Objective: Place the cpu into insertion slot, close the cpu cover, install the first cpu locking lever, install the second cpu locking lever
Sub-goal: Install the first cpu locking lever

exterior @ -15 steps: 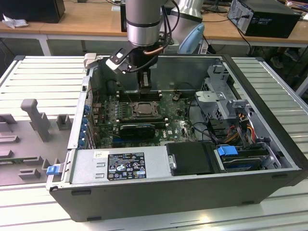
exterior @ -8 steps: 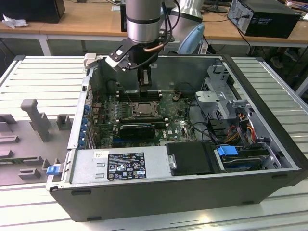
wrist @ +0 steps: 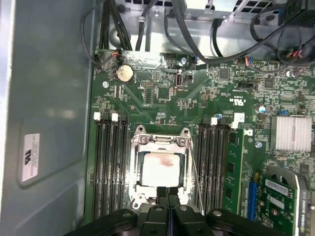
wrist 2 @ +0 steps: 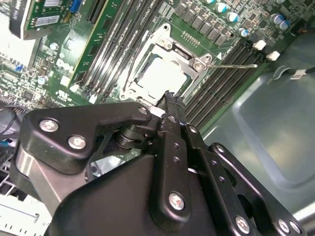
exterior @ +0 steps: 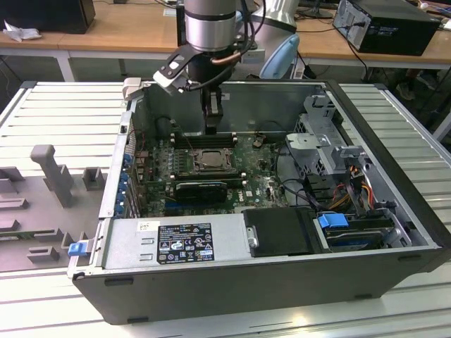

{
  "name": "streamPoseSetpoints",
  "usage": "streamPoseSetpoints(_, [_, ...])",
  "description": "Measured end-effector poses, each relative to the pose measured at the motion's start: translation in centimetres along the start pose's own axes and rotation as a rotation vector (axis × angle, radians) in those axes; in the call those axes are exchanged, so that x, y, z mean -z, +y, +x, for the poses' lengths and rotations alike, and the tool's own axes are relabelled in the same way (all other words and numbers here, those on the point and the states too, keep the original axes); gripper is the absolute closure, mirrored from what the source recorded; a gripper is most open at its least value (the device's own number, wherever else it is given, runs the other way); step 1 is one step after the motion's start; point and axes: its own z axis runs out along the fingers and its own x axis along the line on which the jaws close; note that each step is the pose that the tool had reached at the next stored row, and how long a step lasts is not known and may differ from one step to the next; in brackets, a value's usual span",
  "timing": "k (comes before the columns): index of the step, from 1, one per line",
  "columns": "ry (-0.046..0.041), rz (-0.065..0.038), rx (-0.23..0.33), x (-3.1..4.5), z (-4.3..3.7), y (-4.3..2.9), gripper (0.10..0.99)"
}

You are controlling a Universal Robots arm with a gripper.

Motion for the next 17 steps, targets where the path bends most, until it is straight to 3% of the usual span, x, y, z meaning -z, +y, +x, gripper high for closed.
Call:
streamPoseSetpoints(4, [-0.0001, 0.0, 0.0, 0.88, -0.02, 0.03, 0.98])
streamPoseSetpoints(6, [0.0004, 0.0, 0.005, 0.92, -0.02, 0.03, 0.98])
streamPoseSetpoints(9, [0.003, -0.002, 0.088, 0.91, -0.02, 0.03, 0.98])
streamPoseSetpoints(17, [0.0072, -0.005, 0.21, 0.9, -0.02, 0.06, 0.98])
